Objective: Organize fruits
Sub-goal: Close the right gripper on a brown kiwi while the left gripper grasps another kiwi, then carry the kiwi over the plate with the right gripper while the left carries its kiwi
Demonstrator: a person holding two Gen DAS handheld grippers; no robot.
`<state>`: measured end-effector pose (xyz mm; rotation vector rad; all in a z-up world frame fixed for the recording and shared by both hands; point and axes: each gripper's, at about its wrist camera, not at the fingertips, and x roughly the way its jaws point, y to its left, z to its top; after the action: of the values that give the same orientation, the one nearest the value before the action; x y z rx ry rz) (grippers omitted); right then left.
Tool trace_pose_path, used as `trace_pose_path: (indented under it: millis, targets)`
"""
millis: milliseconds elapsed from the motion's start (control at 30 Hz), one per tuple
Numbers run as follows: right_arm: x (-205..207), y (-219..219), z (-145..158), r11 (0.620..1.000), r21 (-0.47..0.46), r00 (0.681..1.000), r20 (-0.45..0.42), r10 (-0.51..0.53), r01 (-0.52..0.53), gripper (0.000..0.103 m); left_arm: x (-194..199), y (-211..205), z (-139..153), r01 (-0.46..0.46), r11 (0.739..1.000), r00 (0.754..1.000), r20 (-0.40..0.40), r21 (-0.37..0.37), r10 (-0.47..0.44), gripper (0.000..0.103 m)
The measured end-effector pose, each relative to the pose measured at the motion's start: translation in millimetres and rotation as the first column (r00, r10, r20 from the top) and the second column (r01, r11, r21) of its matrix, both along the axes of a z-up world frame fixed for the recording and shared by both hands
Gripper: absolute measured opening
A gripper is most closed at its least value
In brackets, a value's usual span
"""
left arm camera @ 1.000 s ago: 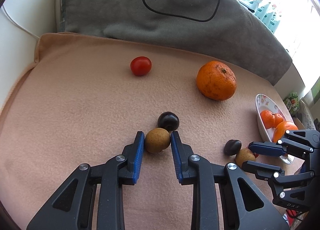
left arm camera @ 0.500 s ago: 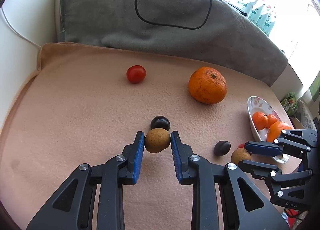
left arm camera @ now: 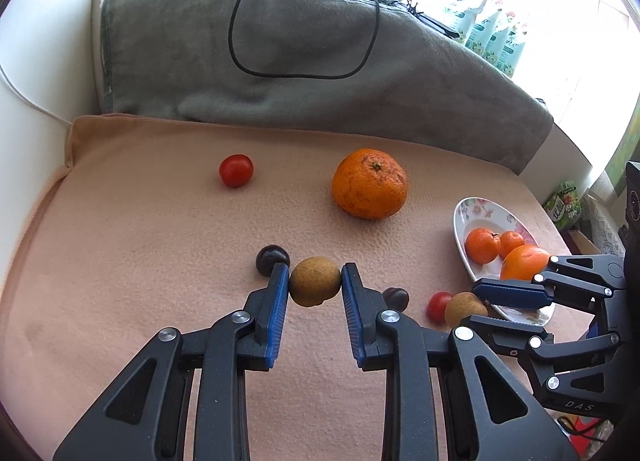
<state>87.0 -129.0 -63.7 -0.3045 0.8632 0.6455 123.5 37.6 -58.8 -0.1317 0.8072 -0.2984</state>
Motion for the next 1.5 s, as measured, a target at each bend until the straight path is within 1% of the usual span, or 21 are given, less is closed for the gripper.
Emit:
trace_pose_path:
  millis: [433, 600, 800, 1000, 1233, 1500]
  targets:
    - [-10, -38, 27, 0.995, 0.076, 0.998, 0.031, -0.060, 0.058, 0.027, -11, -36, 16, 0.058, 0.998, 0.998, 0.033, -0.017, -0.058, 0.025]
    - [-11, -59, 36, 0.989, 0.107, 0.994, 0.042, -0.104, 0.099, 0.027, -15, -51, 21, 0.088, 0.996, 0.995, 0.041, -0.028, -0.086, 0.025]
    - [-8, -92, 44, 0.975, 0.137, 0.982, 0.046, -0.182, 0.174, 0.027, -17, -73, 23, 0.130, 0.991, 0.991, 0.043, -0.036, -0.128, 0.025]
    - [-2, -127, 46, 0.955, 0.162, 0.966, 0.037, -0.258, 0.248, 0.027, -17, -94, 21, 0.167, 0.985, 0.986, 0.035, -0.044, -0.166, 0.025]
    - [4, -159, 43, 0.932, 0.182, 0.946, 0.019, -0.323, 0.314, 0.027, -17, -114, 19, 0.202, 0.979, 0.979, 0.027, -0.043, -0.201, 0.025]
    - [19, -176, 35, 0.916, 0.197, 0.935, -0.016, -0.353, 0.349, 0.027, -16, -129, 16, 0.224, 0.974, 0.975, 0.016, -0.044, -0.223, 0.025]
